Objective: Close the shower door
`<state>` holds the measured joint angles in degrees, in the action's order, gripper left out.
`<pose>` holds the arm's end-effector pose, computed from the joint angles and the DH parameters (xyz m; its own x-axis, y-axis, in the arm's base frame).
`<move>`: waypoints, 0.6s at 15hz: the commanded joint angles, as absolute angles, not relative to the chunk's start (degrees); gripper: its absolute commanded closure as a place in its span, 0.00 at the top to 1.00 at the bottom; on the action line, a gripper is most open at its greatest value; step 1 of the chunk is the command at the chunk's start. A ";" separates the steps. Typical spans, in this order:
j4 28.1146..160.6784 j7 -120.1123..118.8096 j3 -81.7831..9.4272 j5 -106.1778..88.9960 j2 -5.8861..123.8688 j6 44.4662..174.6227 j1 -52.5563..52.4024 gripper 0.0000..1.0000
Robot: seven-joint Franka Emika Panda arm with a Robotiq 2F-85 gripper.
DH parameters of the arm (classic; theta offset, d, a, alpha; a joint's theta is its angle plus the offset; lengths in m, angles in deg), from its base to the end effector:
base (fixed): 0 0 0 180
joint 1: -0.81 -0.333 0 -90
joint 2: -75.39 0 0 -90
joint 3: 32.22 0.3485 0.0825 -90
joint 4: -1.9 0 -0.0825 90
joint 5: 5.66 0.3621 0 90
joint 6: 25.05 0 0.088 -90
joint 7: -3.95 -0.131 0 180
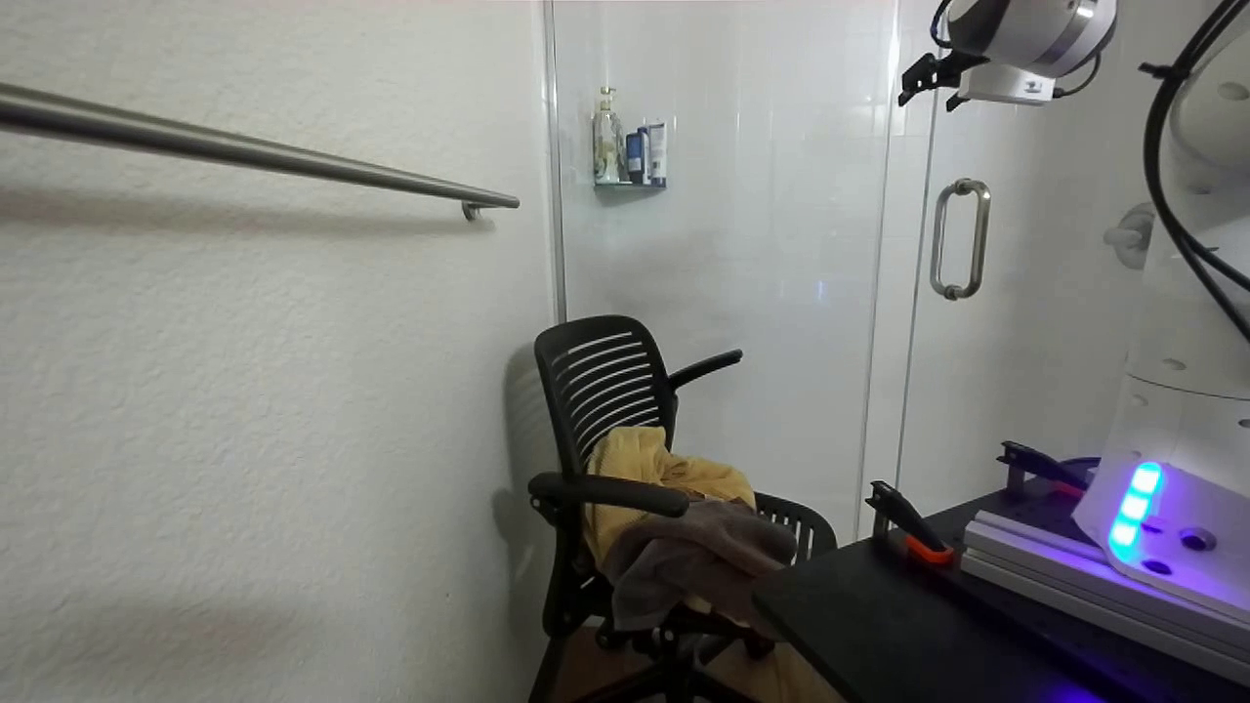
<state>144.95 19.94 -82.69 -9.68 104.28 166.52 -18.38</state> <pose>0.3707 -0.2922 0.5733 0.3064 -0.1695 0.9367 -0.3315 -0.9414 -0.0620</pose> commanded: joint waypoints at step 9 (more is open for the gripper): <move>126.90 16.50 -82.64 5.06 77.26 172.67 -13.17 1.00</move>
<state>130.64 17.66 -82.65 2.15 83.41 173.03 -14.46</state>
